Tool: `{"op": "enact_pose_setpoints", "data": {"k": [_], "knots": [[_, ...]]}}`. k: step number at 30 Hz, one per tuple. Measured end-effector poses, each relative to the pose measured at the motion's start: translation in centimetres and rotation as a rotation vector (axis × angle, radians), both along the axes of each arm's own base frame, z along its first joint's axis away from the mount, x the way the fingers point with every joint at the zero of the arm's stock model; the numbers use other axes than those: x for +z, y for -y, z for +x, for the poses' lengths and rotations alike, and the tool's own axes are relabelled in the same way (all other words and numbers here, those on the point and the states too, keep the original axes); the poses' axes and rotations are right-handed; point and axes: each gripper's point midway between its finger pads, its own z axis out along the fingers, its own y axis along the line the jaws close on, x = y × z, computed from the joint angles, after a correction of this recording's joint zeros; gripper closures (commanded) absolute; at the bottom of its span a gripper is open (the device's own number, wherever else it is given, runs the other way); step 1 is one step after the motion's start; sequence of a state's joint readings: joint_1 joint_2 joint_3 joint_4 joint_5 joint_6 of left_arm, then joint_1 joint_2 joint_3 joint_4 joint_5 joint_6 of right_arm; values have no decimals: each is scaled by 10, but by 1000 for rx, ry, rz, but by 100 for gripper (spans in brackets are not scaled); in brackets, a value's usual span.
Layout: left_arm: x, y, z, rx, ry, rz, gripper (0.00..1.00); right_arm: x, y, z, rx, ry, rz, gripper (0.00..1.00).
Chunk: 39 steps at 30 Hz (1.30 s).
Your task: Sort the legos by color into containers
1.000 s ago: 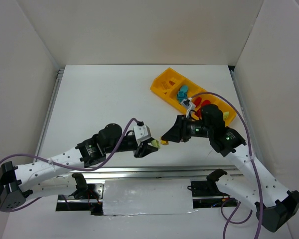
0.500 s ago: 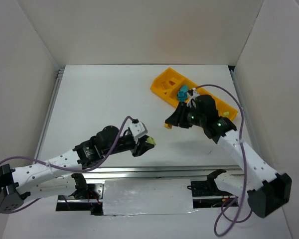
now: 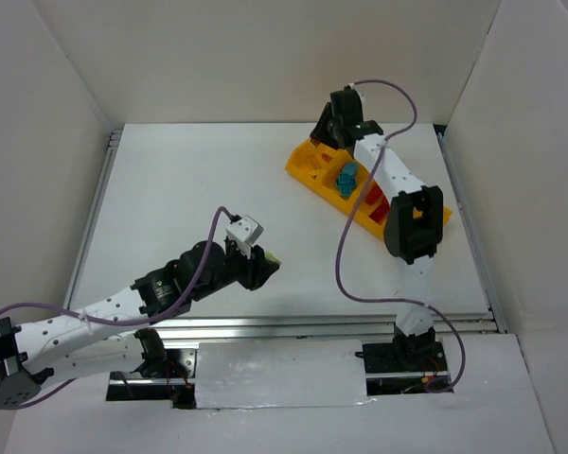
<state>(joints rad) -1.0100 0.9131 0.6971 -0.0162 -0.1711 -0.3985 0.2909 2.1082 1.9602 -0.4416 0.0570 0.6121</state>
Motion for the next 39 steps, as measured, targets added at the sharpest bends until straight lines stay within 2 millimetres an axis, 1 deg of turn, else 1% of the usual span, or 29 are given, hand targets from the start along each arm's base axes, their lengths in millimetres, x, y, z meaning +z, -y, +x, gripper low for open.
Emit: {"op": "enact_pose_setpoints", "data": {"k": [1,2,3,4,6,8,9,10,13,15,17,19,20,22,24,25,26,27,29,31,32,33,34,37,39], "knots": [[1,0,0,1,-1,-3,100,-2,1,13,-10,4,-6,87],[1,0,0,1,-2,-4,100,-7,1,25,-18,7,-10,80],[0,0,-1,1,-5,-3,100,-13,2,33,-23,1,-14,73],[-1,-1,-1,1,-9,2,100,-20,5,37,-28,-10,-19,62],[-3,-2,-2,3,-17,6,100,-34,8,39,-31,-38,-28,47],[-3,-4,-3,6,-26,5,100,-42,11,36,-31,-66,-35,16],[-3,-4,-4,7,-28,3,100,-43,12,35,-30,-72,-38,5],[-2,-5,-4,7,-28,2,100,-43,13,35,-25,-72,-42,0],[-3,-5,-4,7,-29,4,100,-39,13,35,-10,-60,-52,0],[-7,-4,-4,7,-37,16,100,-33,14,33,-2,-53,-61,0],[-13,-1,-2,7,-48,34,100,-17,15,29,5,-30,-65,0],[-19,2,0,10,-61,48,100,7,20,16,10,-8,-70,0],[-22,5,2,12,-67,54,100,22,24,3,9,4,-72,0],[-25,10,9,21,-84,62,100,54,37,-32,0,33,-78,0],[-27,23,19,27,-106,63,100,91,55,-89,-25,87,-70,0],[-27,29,26,29,-114,62,100,105,64,-117,-41,126,-53,0],[-26,39,33,22,-121,57,100,119,75,-150,-60,174,-32,0],[-26,47,40,18,-126,51,100,130,86,-187,-81,216,-10,0],[-25,68,54,-2,-146,34,100,147,106,-243,-132,318,44,0],[-18,97,70,-37,-158,9,100,160,123,-293,-178,419,105,0],[-17,112,77,-58,-161,-2,100,165,128,-310,-191,461,134,0],[-14,131,85,-86,-162,-17,100,165,132,-324,-204,487,160,0],[-12,148,90,-115,-163,-30,100,163,135,-333,-211,495,178,0],[-10,205,109,-207,-162,-68,100,147,136,-349,-221,454,206,0],[-15,239,120,-258,-163,-81,100,140,136,-359,-219,432,221,0]]}}
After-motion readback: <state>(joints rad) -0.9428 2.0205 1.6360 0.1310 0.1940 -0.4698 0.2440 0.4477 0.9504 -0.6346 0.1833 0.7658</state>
